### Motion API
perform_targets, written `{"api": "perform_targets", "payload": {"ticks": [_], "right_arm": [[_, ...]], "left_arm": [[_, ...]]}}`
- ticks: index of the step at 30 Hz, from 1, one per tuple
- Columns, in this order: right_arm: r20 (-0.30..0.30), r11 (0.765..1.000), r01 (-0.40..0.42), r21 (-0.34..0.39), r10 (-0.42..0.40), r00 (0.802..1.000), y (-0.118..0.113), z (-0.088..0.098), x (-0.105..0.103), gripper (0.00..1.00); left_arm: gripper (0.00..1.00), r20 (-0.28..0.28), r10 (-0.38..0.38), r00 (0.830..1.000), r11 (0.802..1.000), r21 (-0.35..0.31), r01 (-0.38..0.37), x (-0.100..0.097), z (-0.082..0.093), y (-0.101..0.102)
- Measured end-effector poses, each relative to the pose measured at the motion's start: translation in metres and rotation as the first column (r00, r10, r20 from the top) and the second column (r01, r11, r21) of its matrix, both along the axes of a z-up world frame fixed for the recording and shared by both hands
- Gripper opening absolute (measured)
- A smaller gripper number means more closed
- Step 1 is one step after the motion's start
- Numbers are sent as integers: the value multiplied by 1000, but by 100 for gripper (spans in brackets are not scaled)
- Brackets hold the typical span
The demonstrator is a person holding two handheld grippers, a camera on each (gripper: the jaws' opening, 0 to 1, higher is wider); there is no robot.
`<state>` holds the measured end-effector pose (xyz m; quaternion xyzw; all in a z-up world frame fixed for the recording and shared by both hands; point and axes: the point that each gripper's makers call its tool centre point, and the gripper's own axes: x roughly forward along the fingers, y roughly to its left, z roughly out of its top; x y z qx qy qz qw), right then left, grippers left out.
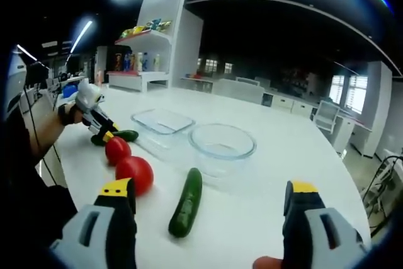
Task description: Sort the scattered tomatoes and cucumbers on the table and place them into their respective storage containers
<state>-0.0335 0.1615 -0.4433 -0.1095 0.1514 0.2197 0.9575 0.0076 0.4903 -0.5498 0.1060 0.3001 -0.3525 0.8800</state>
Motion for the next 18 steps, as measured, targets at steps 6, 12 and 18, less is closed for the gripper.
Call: {"api": "perform_targets", "payload": {"ticks": [6,12,18], "right_arm": [[1,1000,-1,1,1,1000,1,0,0,94],[3,1000,1,-4,-1,1000,0,1,-2,94],[8,1000,11,-6,-11,1000,-4,3,-3,93]], "left_arm": [[27,13,-87,996,995,40,87,-1,-2,-5],[25,-12,-122,992,990,68,122,-1,-4,-6],[23,-48,-156,987,987,-39,155,-1,-3,-4]]}}
